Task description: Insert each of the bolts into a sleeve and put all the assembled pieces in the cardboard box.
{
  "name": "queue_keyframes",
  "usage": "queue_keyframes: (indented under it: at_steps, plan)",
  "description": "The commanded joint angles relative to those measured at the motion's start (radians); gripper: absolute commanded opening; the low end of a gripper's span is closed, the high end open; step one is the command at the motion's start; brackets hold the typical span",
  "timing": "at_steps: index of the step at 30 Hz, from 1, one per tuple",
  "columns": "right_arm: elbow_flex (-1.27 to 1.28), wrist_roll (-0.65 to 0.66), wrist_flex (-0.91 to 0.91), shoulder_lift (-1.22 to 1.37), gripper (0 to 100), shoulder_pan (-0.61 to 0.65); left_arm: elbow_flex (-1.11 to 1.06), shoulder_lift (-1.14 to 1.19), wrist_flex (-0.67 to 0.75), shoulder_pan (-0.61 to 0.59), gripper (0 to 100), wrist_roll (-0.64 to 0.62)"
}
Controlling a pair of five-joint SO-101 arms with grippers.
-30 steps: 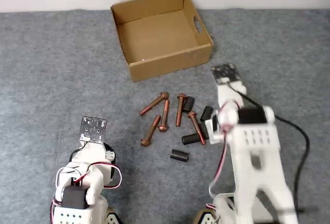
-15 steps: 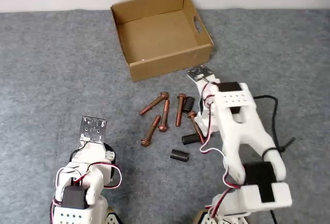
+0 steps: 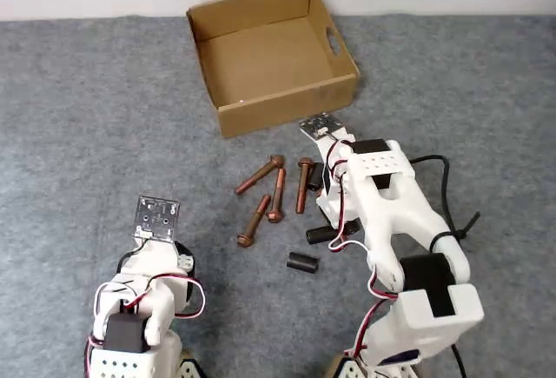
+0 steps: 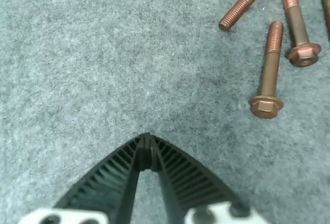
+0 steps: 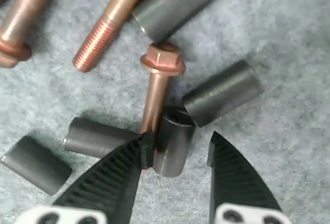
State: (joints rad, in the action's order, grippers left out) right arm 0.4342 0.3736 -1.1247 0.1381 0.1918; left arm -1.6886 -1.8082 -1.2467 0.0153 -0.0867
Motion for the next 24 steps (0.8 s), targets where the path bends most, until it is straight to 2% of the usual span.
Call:
queue_keyframes:
  at_steps: [1,6,15,17,21,24]
  plan:
    - [-0.041,0.009,0.033,0.007,16.6,-0.033,0.005,-0.011,-0.008,-0.005,0,-0.002]
    - [-0.04,0.011,0.038,0.008,16.5,-0.065,0.005,-0.011,-0.008,-0.005,0,-0.002]
    - [-0.041,0.005,0.044,0.09,16.4,-0.044,0.005,-0.011,-0.008,-0.005,0,-0.002]
    - [-0.06,0.005,0.035,0.102,13.6,-0.045,0.005,-0.011,-0.008,-0.005,0,-0.002]
    - [-0.101,0.006,0.008,0.111,0.6,-0.041,0.005,-0.011,-0.008,-0.005,0,-0.002]
    - [-0.13,0.002,-0.039,0.101,0.9,-0.039,0.005,-0.011,-0.008,-0.005,0,-0.002]
